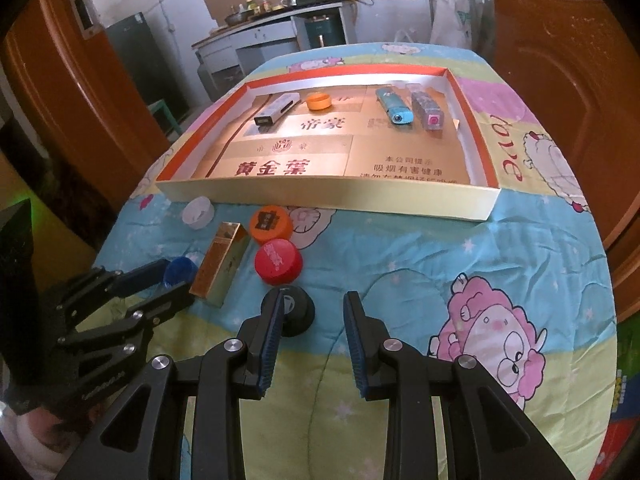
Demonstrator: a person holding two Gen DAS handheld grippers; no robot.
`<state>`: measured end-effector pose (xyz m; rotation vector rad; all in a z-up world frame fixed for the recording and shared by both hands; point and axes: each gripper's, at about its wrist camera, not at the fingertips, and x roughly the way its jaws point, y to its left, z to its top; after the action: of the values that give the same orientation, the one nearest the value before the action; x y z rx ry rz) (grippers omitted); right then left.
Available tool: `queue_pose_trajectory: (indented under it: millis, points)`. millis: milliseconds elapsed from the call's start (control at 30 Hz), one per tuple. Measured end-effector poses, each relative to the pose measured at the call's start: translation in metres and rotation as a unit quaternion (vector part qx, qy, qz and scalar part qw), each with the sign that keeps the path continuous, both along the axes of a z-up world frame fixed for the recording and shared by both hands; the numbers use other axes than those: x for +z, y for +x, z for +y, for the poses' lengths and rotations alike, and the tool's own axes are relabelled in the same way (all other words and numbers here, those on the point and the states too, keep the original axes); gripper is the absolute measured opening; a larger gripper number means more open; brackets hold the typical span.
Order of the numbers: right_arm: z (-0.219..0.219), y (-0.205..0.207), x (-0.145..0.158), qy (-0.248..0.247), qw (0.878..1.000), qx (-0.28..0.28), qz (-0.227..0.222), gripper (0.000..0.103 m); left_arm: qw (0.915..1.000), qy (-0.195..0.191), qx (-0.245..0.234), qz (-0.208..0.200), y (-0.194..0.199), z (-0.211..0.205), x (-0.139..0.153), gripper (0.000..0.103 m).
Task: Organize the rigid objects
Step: 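Grasp the black round cap with the right tool while the left tool grasps the blue cap, then carry the black cap and blue cap up over the box lid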
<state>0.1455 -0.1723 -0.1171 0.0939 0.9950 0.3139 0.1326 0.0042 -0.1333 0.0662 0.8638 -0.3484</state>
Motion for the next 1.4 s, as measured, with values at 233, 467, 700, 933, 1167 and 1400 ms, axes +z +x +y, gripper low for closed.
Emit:
queue_pose_trajectory:
  millis: [233,467,700,933,1167,1400]
  points:
    - [0.008,-0.004,-0.003,-0.002,1.0,0.017,-0.003,0.037,1.0,0.001,-0.004,0.001,0.004,-0.002,0.0,0.037]
    - [0.017,-0.005,-0.006,-0.01,0.999,0.031,-0.006,0.053,0.9998,-0.022,0.001,0.002,0.002,0.006,0.0,0.031]
    - [0.029,-0.006,-0.009,-0.056,0.997,0.044,-0.017,0.044,0.9997,-0.025,0.002,0.0,-0.001,0.006,0.001,0.031]
    - [0.035,-0.008,-0.01,-0.076,0.995,0.052,-0.03,0.031,0.9996,-0.029,0.003,0.0,-0.002,0.007,0.001,0.031]
    - [0.028,-0.01,-0.006,-0.06,0.997,0.046,-0.034,0.03,0.9995,-0.029,0.007,-0.004,-0.003,0.008,0.003,0.031]
    - [0.026,-0.011,-0.003,-0.059,0.997,0.043,-0.037,0.03,0.9995,-0.029,0.008,-0.006,-0.003,0.008,0.005,0.031]
